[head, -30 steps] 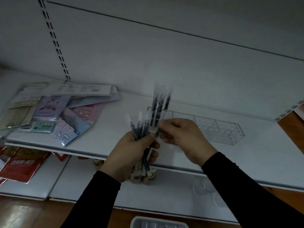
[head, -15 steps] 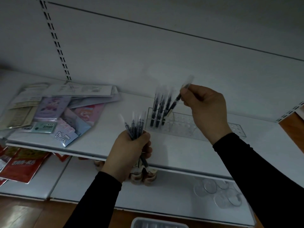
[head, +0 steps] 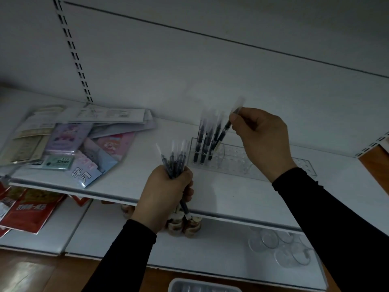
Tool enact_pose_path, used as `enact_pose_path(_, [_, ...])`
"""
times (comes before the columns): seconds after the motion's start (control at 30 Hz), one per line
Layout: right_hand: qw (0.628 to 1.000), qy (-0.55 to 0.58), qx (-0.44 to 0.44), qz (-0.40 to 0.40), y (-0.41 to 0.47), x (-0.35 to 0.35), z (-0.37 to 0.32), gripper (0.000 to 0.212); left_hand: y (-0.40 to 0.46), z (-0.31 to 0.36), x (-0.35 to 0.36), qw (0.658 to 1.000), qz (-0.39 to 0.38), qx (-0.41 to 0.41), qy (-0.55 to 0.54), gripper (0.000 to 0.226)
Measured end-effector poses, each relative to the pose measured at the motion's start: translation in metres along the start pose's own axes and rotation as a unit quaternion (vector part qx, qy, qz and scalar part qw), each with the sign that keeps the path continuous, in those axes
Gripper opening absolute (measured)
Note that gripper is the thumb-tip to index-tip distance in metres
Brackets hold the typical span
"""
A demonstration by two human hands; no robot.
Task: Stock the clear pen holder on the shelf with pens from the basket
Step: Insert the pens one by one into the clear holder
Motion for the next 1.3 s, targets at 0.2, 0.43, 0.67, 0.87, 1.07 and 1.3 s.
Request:
enact_pose_path(0.2, [0.998,-0.051,-0.032,-0.019,-0.004,0.007,-0.004,0.019,0.000,0.001,-0.001,1.000,0.005,0.002,0.020,0.012])
enact_pose_path(0.43, [0.996,-0.070,-0.020,-0.055,-0.014,0.020,0.007,0.018,0.000,0.001,-0.002,1.000,0.008,0.003,0.029,0.013])
enact_pose_path(0.67, [0.994,-0.087,-0.026,-0.067,-0.018,0.027,0.011,0.022,-0.001,0.001,-0.001,1.000,0.005,-0.001,0.029,0.013])
enact_pose_path(0.87, [0.993,-0.103,0.015,-0.060,-0.027,0.023,0.017,0.020,-0.002,0.001,0.003,1.000,-0.016,-0.008,0.011,0.012])
enact_pose_path(1.07, [0.966,0.054,0.126,-0.221,-0.062,0.056,0.017,0.016,-0.008,0.009,0.017,0.996,-0.079,0.012,0.045,0.013])
enact_pose_path(1.3, [0.908,0.213,0.163,-0.323,-0.072,0.071,0.009,0.019,-0.018,0.015,0.025,0.987,-0.158,0.009,0.016,0.018])
Point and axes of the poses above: each hand's wrist, its own y-axis towards the middle knuckle, its own x-axis out of the palm, z = x × y, the point moved 7 cm from there along y, towards the middle knuckle, and after that the axes turned 3 degrees about -x, right-handed, at the moved point
